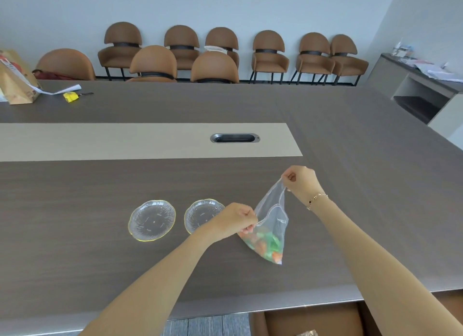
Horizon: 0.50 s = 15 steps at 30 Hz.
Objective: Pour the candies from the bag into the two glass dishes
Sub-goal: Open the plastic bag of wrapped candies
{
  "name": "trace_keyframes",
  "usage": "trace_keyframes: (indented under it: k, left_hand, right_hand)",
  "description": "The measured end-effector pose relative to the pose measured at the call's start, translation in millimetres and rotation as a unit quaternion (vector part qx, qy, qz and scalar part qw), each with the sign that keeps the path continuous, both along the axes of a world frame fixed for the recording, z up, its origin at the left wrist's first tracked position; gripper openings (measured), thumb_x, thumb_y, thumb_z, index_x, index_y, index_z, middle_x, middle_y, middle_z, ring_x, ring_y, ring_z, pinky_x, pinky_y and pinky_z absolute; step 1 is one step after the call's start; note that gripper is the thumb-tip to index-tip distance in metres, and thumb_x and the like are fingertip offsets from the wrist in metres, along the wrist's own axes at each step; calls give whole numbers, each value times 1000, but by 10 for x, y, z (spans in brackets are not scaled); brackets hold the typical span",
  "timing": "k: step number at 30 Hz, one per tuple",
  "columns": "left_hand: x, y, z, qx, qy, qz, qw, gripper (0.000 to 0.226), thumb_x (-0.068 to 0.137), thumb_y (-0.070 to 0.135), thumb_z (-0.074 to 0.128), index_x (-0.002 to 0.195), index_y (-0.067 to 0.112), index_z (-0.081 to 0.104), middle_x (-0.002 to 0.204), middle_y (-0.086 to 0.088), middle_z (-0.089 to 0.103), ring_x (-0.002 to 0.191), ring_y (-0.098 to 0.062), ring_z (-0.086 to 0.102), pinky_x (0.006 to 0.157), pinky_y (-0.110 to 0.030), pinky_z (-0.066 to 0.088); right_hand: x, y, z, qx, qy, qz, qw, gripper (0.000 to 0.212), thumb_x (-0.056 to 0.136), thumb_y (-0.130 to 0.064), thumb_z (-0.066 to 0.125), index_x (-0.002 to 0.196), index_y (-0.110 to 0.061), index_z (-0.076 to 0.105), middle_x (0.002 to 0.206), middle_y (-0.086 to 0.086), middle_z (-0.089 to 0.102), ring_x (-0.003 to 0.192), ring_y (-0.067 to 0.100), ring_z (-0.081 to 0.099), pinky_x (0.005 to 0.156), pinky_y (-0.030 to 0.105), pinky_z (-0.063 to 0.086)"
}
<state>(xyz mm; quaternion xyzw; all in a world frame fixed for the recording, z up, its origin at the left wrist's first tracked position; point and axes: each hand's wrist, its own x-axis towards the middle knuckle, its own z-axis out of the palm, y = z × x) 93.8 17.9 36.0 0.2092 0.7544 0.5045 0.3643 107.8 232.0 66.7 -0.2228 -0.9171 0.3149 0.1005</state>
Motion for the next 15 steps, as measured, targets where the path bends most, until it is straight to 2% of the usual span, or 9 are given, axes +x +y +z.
trace_keyframes:
  k: [1,3,5,7,9,10,12,15]
  left_hand:
    - [-26,-14,-9,3,4,20,1000,24,80,9,53,57,17,55,62,0,59,59,-11,53,63,-16,45]
    - [-75,-37,-30,9,11,69,998,23,82,13,55,59,16,55,63,0,60,59,-12,54,66,-20,45]
    - [-102,-45,-55,24,-13,111,994,23,85,12,53,62,14,55,65,0,60,58,-10,56,63,-18,46]
    - [-100,-39,-60,36,-31,124,991,23,86,11,52,63,12,56,64,0,59,53,-5,55,55,-12,45]
    - [-87,-39,-64,48,-38,114,992,24,87,12,53,63,12,57,63,1,59,51,-5,53,53,-12,44]
    - [-80,-47,-76,54,-36,106,992,26,88,13,54,63,13,57,62,2,59,50,-4,53,53,-12,43]
    - [-79,-79,-116,60,-26,92,994,27,89,14,55,63,14,58,61,5,60,53,-2,56,55,-11,46]
    - [-116,-131,-184,60,3,79,995,26,90,17,55,64,14,59,62,9,63,64,-8,60,69,-19,52]
  right_hand:
    - [33,21,-67,-18,5,-3,1000,21,87,-3,48,89,0,69,81,15,68,75,24,60,77,31,52]
    - [147,65,-308,-86,-2,-42,995,33,90,1,41,113,-4,64,100,14,66,91,27,61,82,32,50]
    - [347,104,-687,-103,-83,-65,989,49,89,5,38,135,-7,48,126,14,59,115,31,56,86,30,47]
    - [586,85,-1126,-101,-212,-29,972,67,85,3,47,148,-7,28,146,15,43,134,32,42,98,28,42]
    - [788,-39,-1491,-136,-309,15,941,93,78,-11,65,153,-6,10,156,15,26,144,31,27,113,34,33]
    - [848,-124,-1639,-145,-328,27,933,105,73,-20,72,153,-7,5,158,14,22,146,31,23,116,37,29]
    - [862,-302,-1881,-153,-298,8,942,118,63,-35,78,154,-10,7,156,10,27,144,31,24,117,40,28]
    - [710,-524,-2120,-167,-196,-79,963,113,46,-47,76,144,-18,27,142,2,43,135,28,35,110,43,36]
